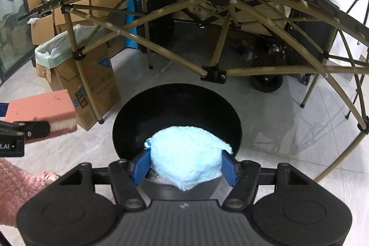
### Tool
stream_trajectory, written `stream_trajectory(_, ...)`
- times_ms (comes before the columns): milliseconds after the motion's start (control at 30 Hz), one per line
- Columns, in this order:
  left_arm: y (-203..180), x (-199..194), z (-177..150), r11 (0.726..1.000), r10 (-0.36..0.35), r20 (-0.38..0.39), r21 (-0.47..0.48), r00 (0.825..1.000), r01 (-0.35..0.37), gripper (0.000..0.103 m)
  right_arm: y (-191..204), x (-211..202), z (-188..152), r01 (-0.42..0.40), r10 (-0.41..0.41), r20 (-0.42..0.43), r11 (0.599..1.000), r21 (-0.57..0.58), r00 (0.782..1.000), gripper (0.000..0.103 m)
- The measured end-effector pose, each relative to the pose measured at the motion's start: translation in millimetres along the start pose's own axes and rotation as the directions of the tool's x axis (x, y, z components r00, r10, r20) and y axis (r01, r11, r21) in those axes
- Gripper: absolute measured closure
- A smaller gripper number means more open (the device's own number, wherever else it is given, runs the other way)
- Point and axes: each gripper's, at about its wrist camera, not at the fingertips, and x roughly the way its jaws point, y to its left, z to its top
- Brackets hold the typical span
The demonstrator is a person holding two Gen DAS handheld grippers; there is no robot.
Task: Collect trash
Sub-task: 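Open the right gripper over the bin to drop the blue plush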
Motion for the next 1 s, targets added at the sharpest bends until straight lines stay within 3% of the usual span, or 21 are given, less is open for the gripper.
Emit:
stream_trajectory(600, 4, 25, 18, 0.998, 0.045, -0.003, -0.047, 0.999, -0.045, 0.02, 8, 49, 29, -0.016, 0.017, 0.014, 0.998, -0.057, 1.0, 0.039)
stream_trajectory(1000, -1, 30, 25, 0.998, 0.031, 0.007, -0.046, 0.999, -0.031, 0.02, 19, 57, 32, -0.007, 0.013, 0.052, 0.993, -0.118, 0.999, 0.039)
